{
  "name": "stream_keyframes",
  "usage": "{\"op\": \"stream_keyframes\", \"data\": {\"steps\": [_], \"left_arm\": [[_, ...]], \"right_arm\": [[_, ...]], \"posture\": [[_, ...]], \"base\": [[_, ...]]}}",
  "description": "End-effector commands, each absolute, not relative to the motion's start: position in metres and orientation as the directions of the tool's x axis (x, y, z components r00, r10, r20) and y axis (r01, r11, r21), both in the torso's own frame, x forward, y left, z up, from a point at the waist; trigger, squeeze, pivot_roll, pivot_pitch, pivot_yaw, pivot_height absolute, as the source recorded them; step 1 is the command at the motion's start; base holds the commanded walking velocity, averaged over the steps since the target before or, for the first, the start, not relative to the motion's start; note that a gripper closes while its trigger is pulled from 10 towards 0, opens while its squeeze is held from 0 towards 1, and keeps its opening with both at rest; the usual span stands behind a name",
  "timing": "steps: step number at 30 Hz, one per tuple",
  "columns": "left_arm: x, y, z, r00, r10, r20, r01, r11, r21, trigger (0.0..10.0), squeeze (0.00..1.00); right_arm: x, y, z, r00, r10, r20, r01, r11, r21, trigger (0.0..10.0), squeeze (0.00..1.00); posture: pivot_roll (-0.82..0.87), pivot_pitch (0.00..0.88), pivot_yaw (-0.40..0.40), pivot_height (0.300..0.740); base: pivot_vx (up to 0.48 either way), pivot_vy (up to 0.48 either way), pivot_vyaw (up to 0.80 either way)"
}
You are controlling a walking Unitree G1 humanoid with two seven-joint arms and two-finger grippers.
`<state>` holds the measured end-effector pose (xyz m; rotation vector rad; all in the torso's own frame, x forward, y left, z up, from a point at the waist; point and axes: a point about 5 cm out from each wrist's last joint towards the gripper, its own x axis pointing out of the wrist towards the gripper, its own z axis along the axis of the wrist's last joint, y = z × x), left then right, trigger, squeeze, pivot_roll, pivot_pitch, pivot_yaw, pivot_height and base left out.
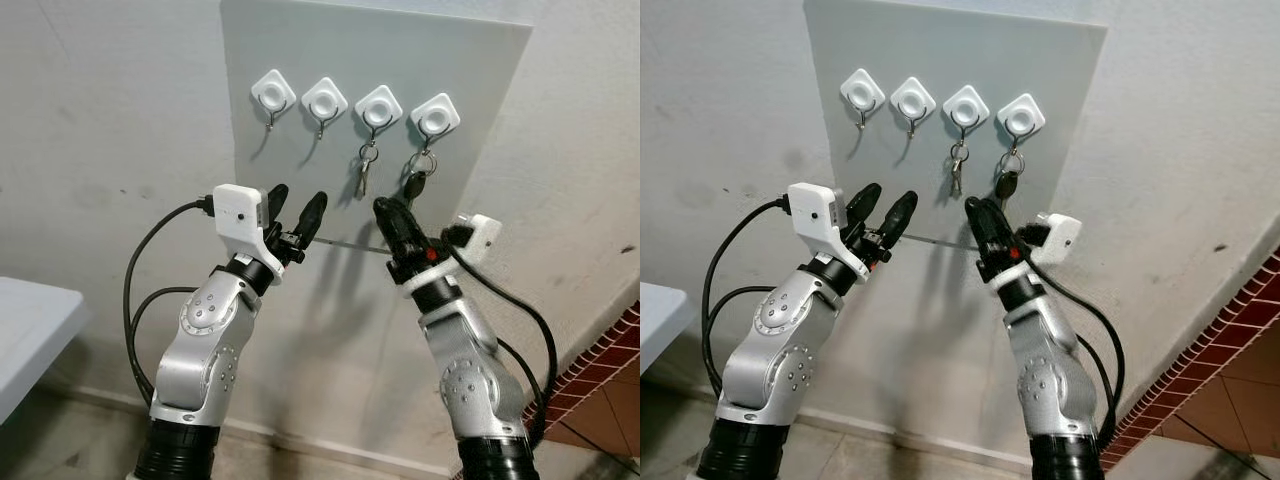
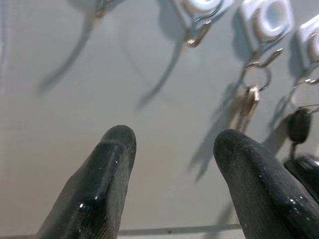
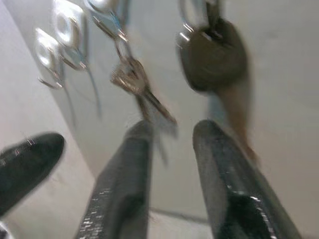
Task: Hang keys on a hook
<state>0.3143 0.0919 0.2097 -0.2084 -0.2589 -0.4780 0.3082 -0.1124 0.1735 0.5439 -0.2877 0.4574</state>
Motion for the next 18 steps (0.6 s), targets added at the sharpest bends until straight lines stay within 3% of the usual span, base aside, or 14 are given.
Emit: {"op": "stream_keyframes", "data": {"steps": [1, 18], "left_arm": [[0.314, 0.092, 0.206, 0.861, -0.421, 0.284, 0.473, 0.869, -0.147, 10.0, 0.00], [0.316, 0.109, 0.157, 0.924, -0.354, 0.142, 0.378, 0.899, -0.220, 10.0, 0.00]], "right_arm": [[0.306, -0.114, 0.179, 0.855, 0.332, 0.399, -0.488, 0.775, 0.401, 10.0, 1.00], [0.281, -0.152, 0.144, 0.940, 0.174, 0.295, -0.283, 0.879, 0.383, 10.0, 1.00]], "posture": [[-0.03, 0.000, -0.046, 0.740], [-0.06, 0.000, -0.017, 0.740]], "base": [[0.000, 0.000, 0.00], [0.000, 0.000, 0.00]]}}
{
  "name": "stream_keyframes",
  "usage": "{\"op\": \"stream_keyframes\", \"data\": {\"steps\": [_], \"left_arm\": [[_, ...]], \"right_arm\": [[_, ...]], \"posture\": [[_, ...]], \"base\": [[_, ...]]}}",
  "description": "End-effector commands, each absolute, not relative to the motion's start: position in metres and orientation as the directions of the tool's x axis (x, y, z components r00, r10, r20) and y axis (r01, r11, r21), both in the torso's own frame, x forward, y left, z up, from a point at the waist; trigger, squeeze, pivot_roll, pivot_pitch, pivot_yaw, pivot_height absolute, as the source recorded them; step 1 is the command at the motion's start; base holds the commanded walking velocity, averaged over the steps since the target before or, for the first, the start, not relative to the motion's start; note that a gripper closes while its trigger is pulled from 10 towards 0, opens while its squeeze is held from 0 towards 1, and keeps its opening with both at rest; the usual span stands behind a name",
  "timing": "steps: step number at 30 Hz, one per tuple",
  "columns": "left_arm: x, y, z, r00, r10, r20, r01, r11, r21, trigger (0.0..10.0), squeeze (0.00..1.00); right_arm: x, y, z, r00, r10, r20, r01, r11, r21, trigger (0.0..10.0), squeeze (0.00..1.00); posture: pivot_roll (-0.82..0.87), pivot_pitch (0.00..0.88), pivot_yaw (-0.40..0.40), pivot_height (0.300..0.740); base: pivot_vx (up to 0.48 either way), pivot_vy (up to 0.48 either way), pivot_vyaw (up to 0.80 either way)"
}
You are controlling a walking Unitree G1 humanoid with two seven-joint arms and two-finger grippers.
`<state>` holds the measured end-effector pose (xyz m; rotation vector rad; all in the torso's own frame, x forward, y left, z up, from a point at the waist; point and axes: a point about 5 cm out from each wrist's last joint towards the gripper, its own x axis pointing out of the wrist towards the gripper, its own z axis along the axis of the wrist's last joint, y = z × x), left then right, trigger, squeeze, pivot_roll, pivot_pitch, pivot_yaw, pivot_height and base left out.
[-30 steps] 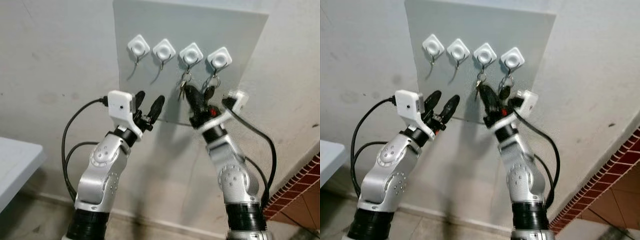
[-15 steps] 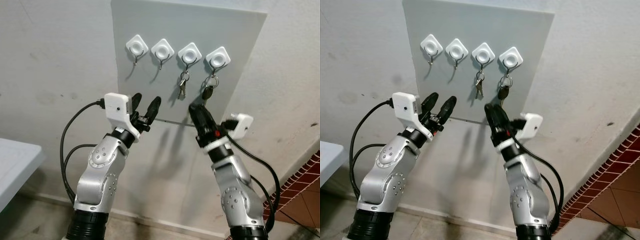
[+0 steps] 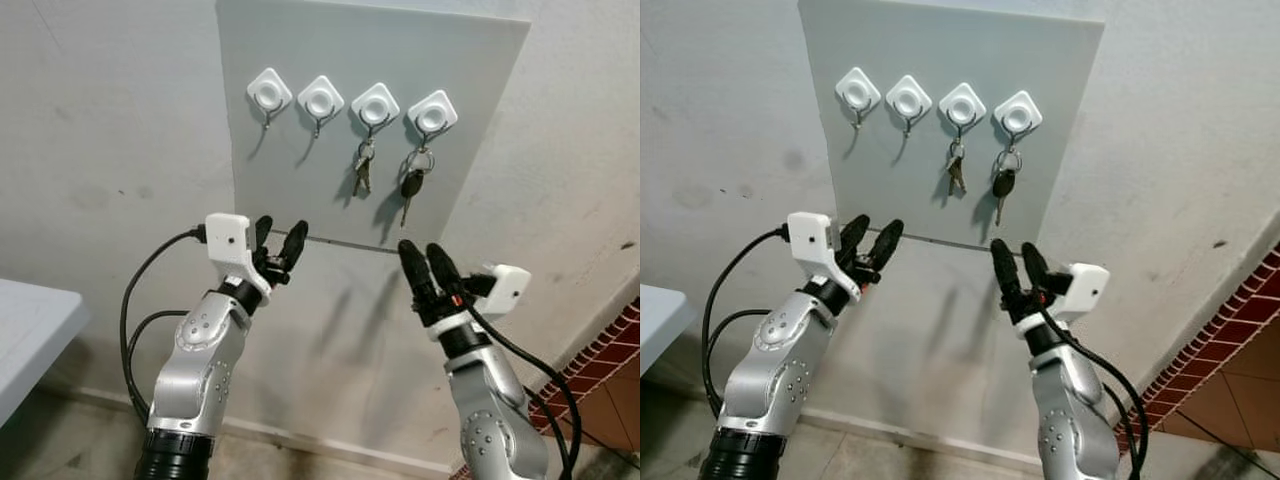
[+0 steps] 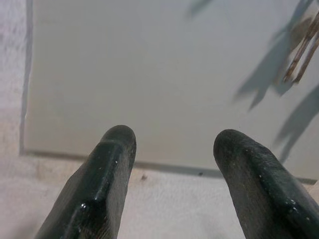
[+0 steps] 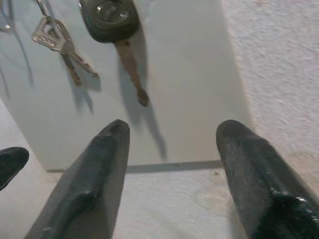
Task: Hang keys on a hook
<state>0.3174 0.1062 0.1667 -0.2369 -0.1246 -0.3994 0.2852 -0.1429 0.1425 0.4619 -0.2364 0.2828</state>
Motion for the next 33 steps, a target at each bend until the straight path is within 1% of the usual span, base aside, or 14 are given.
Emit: {"op": "stream_keyframes", "data": {"steps": [1, 3, 4, 5, 6, 14, 16, 21, 23, 25, 28, 29, 33], "left_arm": [[0.316, 0.109, 0.157, 0.924, -0.354, 0.142, 0.378, 0.899, -0.220, 10.0, 0.00], [0.316, 0.110, 0.153, 0.928, -0.349, 0.132, 0.371, 0.902, -0.222, 10.0, 0.00], [0.316, 0.112, 0.149, 0.933, -0.340, 0.123, 0.359, 0.906, -0.224, 10.0, 0.00], [0.316, 0.114, 0.145, 0.938, -0.326, 0.113, 0.344, 0.911, -0.226, 10.0, 0.00], [0.316, 0.114, 0.144, 0.939, -0.323, 0.115, 0.342, 0.911, -0.231, 10.0, 0.00], [0.317, 0.115, 0.144, 0.939, -0.319, 0.132, 0.342, 0.911, -0.231, 10.0, 0.00], [0.318, 0.116, 0.138, 0.939, -0.315, 0.135, 0.339, 0.911, -0.236, 10.0, 0.00], [0.316, 0.123, 0.105, 0.958, -0.286, 0.029, 0.284, 0.927, -0.247, 10.0, 0.00], [0.310, 0.126, 0.080, 0.964, -0.262, -0.043, 0.247, 0.944, -0.220, 10.0, 0.00], [0.309, 0.127, 0.076, 0.965, -0.256, -0.055, 0.238, 0.945, -0.225, 10.0, 0.00], [0.304, 0.130, 0.059, 0.968, -0.233, -0.092, 0.209, 0.953, -0.217, 10.0, 0.00], [0.301, 0.132, 0.047, 0.968, -0.216, -0.129, 0.184, 0.957, -0.224, 10.0, 0.00], [0.291, 0.138, 0.019, 0.956, -0.180, -0.233, 0.132, 0.970, -0.204, 10.0, 0.00]], "right_arm": [[0.281, -0.152, 0.144, 0.940, 0.174, 0.295, -0.283, 0.879, 0.383, 10.0, 1.00], [0.279, -0.156, 0.140, 0.946, 0.159, 0.282, -0.263, 0.886, 0.382, 10.0, 1.00], [0.277, -0.158, 0.137, 0.952, 0.145, 0.268, -0.243, 0.894, 0.378, 10.0, 0.75], [0.275, -0.162, 0.133, 0.959, 0.129, 0.254, -0.220, 0.902, 0.371, 10.0, 0.60], [0.274, -0.163, 0.132, 0.960, 0.123, 0.251, -0.213, 0.903, 0.372, 10.0, 0.00], [0.270, -0.169, 0.130, 0.969, 0.085, 0.234, -0.167, 0.917, 0.361, 10.0, 0.00], [0.268, -0.171, 0.123, 0.972, 0.091, 0.218, -0.161, 0.930, 0.332, 10.0, 0.00], [0.264, -0.180, 0.085, 0.993, 0.069, 0.094, -0.093, 0.956, 0.278, 10.0, 0.00], [0.256, -0.187, 0.054, 0.998, 0.053, -0.027, -0.045, 0.972, 0.230, 10.0, 0.00], [0.254, -0.188, 0.049, 0.998, 0.051, -0.047, -0.040, 0.975, 0.216, 10.0, 0.00], [0.247, -0.196, 0.026, 0.989, 0.016, -0.146, 0.010, 0.985, 0.175, 10.0, 0.00], [0.243, -0.198, 0.014, 0.981, 0.002, -0.195, 0.029, 0.987, 0.159, 10.0, 0.00], [0.234, -0.203, -0.011, 0.952, -0.023, -0.304, 0.057, 0.993, 0.104, 10.0, 0.00]], "posture": [[-0.06, 0.000, -0.017, 0.740], [-0.07, 0.000, -0.013, 0.740], [-0.07, 0.000, -0.013, 0.740], [-0.07, 0.000, -0.012, 0.740], [-0.07, 0.000, -0.012, 0.740], [-0.08, 0.000, -0.005, 0.740], [-0.08, 0.000, -0.005, 0.740], [-0.08, 0.000, -0.002, 0.740], [-0.08, 0.000, -0.001, 0.740], [-0.08, 0.000, 0.001, 0.740], [-0.08, 0.000, 0.002, 0.740], [-0.08, 0.000, 0.001, 0.740], [-0.08, 0.000, 0.003, 0.740]], "base": [[0.000, 0.000, 0.00], [0.000, 0.000, 0.00], [0.000, 0.000, 0.00], [0.000, 0.000, 0.00], [0.000, 0.000, 0.00], [0.000, 0.000, 0.00], [0.000, 0.000, 0.00], [0.000, 0.000, 0.00], [0.000, 0.000, 0.00], [0.000, 0.000, 0.00], [0.000, 0.000, 0.00], [0.000, 0.000, 0.00], [0.000, 0.000, 0.00]]}}
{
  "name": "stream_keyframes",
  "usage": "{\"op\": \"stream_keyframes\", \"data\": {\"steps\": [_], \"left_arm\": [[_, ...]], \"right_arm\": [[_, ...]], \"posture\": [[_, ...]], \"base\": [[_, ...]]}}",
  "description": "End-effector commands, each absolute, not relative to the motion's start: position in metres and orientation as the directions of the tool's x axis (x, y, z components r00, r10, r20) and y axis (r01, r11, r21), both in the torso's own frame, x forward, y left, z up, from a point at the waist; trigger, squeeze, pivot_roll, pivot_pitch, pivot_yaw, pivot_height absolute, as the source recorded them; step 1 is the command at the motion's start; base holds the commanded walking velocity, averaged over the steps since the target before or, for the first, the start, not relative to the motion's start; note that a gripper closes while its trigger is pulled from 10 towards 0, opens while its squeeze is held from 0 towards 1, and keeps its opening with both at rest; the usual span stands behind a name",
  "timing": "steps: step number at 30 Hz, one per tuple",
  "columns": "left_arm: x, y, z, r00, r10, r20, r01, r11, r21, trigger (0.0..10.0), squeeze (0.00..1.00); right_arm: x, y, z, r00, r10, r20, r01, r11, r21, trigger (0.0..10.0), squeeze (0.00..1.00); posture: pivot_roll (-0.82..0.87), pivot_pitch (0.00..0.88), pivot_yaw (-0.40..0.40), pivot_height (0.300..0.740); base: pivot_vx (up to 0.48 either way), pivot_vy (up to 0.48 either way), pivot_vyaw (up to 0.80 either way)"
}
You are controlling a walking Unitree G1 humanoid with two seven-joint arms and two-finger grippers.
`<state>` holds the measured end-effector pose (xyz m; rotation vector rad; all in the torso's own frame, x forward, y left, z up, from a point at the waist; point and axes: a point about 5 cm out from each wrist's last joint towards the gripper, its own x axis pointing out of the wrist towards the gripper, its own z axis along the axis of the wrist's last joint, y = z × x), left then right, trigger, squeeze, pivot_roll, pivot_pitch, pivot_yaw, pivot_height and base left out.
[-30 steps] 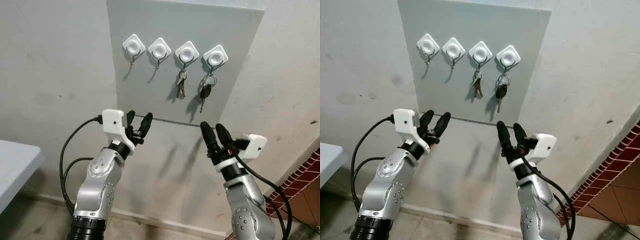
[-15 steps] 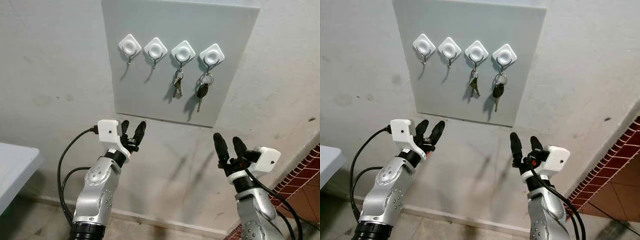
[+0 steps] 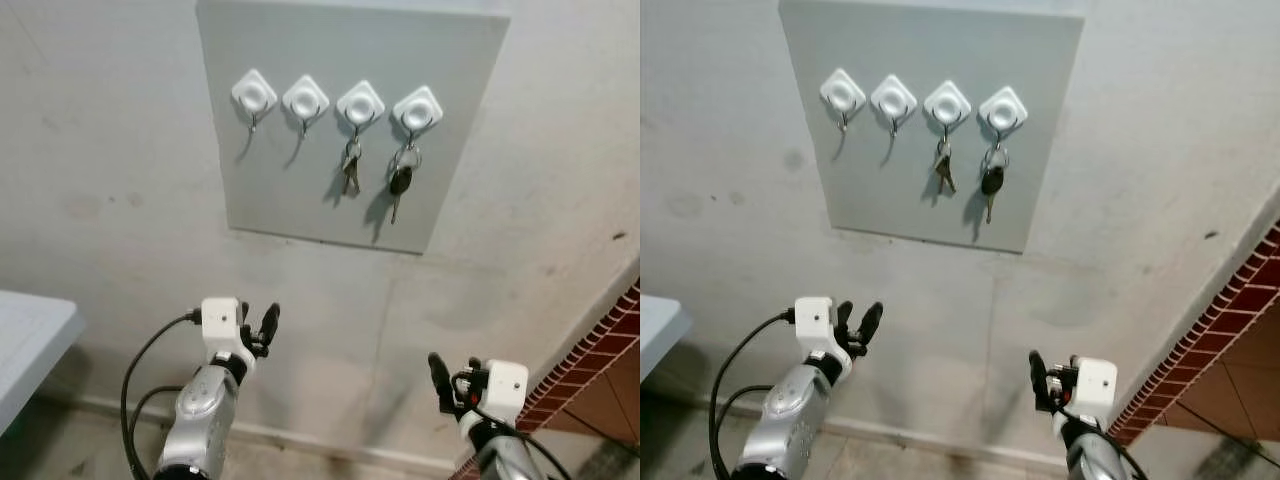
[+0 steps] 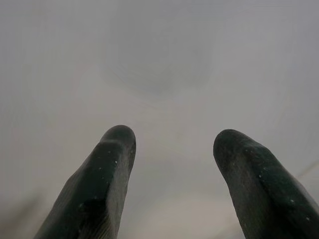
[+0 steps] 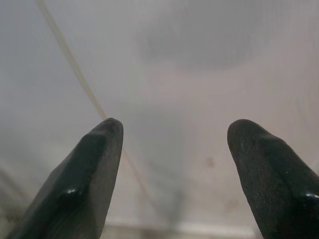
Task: Hang keys on a hook
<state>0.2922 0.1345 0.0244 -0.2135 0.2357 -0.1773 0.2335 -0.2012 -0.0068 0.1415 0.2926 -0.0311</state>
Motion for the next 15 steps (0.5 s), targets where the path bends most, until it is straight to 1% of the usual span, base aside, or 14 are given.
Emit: {"op": "stream_keyframes", "data": {"steps": [1, 4, 8, 9, 10, 11, 15], "left_arm": [[0.288, 0.140, 0.013, 0.950, -0.170, -0.262, 0.117, 0.972, -0.206, 10.0, 0.00], [0.276, 0.145, -0.008, 0.917, -0.150, -0.370, 0.076, 0.975, -0.207, 10.0, 0.00], [0.268, 0.148, -0.020, 0.893, -0.136, -0.430, 0.065, 0.982, -0.176, 10.0, 0.00], [0.266, 0.149, -0.022, 0.884, -0.138, -0.446, 0.059, 0.981, -0.187, 10.0, 0.00], [0.260, 0.150, -0.030, 0.860, -0.133, -0.492, 0.045, 0.981, -0.187, 10.0, 0.00], [0.259, 0.151, -0.032, 0.852, -0.128, -0.507, 0.040, 0.983, -0.180, 10.0, 0.00], [0.240, 0.148, -0.049, 0.786, -0.136, -0.603, 0.044, 0.985, -0.166, 10.0, 0.00]], "right_arm": [[0.232, -0.203, -0.016, 0.944, -0.031, -0.329, 0.063, 0.994, 0.086, 10.0, 0.00], [0.222, -0.205, -0.033, 0.905, -0.045, -0.422, 0.059, 0.998, 0.020, 10.0, 0.00], [0.213, -0.208, -0.045, 0.866, -0.061, -0.497, 0.060, 0.998, -0.019, 10.0, 0.00], [0.210, -0.209, -0.048, 0.853, -0.065, -0.517, 0.064, 0.998, -0.020, 10.0, 0.00], [0.203, -0.211, -0.055, 0.827, -0.077, -0.558, 0.062, 0.997, -0.045, 10.0, 0.00], [0.201, -0.212, -0.057, 0.817, -0.081, -0.571, 0.057, 0.997, -0.061, 10.0, 0.00], [0.179, -0.209, -0.074, 0.733, -0.070, -0.677, 0.021, 0.997, -0.080, 10.0, 0.00]], "posture": [[-0.08, 0.000, 0.003, 0.740], [-0.08, 0.000, 0.003, 0.740], [-0.08, 0.000, 0.004, 0.740], [-0.08, 0.000, 0.004, 0.740], [-0.07, 0.000, 0.005, 0.740], [-0.07, 0.000, 0.005, 0.740], [-0.08, 0.000, 0.007, 0.740]], "base": [[0.000, 0.000, 0.00], [0.000, 0.000, 0.00], [0.000, 0.000, 0.00], [0.000, 0.000, 0.00], [0.000, 0.000, 0.00], [0.000, 0.000, 0.00], [0.000, 0.000, 0.00]]}}
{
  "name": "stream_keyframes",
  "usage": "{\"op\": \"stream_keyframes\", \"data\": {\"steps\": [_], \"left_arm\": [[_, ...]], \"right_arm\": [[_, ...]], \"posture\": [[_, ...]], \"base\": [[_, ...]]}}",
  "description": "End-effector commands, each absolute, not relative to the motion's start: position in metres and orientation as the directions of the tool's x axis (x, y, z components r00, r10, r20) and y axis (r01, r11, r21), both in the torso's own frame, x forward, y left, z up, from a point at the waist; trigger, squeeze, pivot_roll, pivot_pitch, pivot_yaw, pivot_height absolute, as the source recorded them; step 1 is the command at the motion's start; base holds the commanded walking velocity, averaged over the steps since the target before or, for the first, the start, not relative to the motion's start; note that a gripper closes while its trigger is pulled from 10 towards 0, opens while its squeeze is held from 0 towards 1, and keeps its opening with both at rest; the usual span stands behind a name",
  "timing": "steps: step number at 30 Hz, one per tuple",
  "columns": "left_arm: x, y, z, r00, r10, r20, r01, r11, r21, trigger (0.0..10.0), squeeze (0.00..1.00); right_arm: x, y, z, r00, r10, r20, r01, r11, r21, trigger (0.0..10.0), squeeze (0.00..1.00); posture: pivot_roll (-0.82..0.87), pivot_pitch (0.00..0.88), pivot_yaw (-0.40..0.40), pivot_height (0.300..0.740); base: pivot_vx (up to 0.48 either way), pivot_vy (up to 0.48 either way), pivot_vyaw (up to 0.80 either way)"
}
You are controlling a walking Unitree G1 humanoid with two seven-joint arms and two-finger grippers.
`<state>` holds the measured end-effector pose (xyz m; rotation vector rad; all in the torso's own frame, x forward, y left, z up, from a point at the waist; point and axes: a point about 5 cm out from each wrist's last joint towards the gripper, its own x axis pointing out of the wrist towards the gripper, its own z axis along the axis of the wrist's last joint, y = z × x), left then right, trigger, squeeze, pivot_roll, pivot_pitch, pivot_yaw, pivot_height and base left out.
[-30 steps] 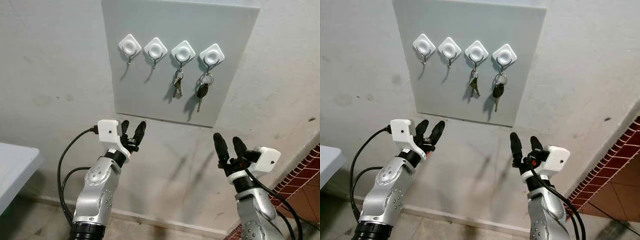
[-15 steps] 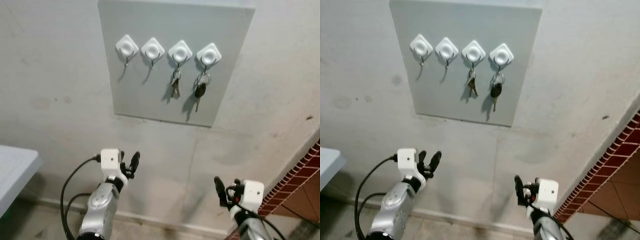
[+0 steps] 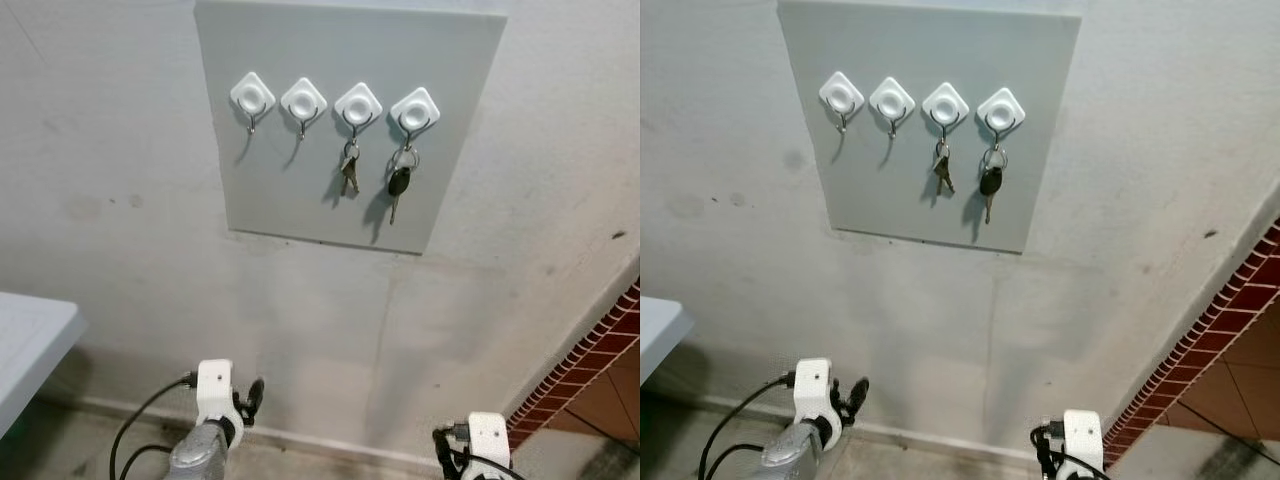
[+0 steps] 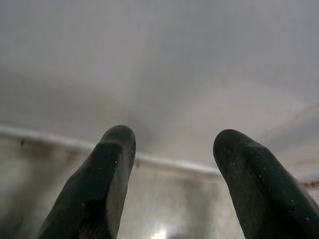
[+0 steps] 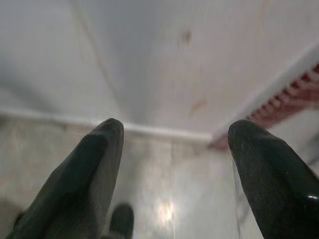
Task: Hang keys on a hook
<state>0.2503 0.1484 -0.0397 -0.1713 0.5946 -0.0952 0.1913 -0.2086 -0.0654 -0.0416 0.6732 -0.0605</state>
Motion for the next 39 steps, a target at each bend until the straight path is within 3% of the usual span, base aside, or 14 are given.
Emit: {"op": "stream_keyframes", "data": {"steps": [1, 8, 14, 39], "left_arm": [[0.240, 0.148, -0.049, 0.786, -0.136, -0.603, 0.044, 0.985, -0.166, 10.0, 0.00], [0.211, 0.145, -0.069, 0.701, -0.152, -0.697, 0.096, 0.988, -0.119, 10.0, 0.00], [0.200, 0.146, -0.075, 0.666, -0.161, -0.728, 0.123, 0.987, -0.106, 10.0, 0.00], [0.191, 0.147, -0.080, 0.629, -0.161, -0.761, 0.169, 0.983, -0.068, 10.0, 0.00]], "right_arm": [[0.179, -0.209, -0.074, 0.733, -0.070, -0.677, 0.021, 0.997, -0.080, 10.0, 0.00], [0.146, -0.199, -0.094, 0.608, -0.060, -0.792, -0.005, 0.997, -0.079, 10.0, 0.00], [0.135, -0.192, -0.099, 0.574, -0.049, -0.818, -0.005, 0.998, -0.063, 10.0, 0.00], [0.138, -0.184, -0.100, 0.564, -0.017, -0.826, -0.063, 0.996, -0.063, 10.0, 0.00]], "posture": [[-0.08, 0.000, 0.007, 0.740], [-0.09, 0.000, 0.011, 0.740], [-0.09, 0.000, 0.006, 0.740], [-0.07, 0.000, 0.003, 0.740]], "base": [[0.000, 0.000, 0.00], [0.000, 0.000, 0.00], [0.000, 0.000, 0.27], [0.000, 0.000, 0.80]]}}
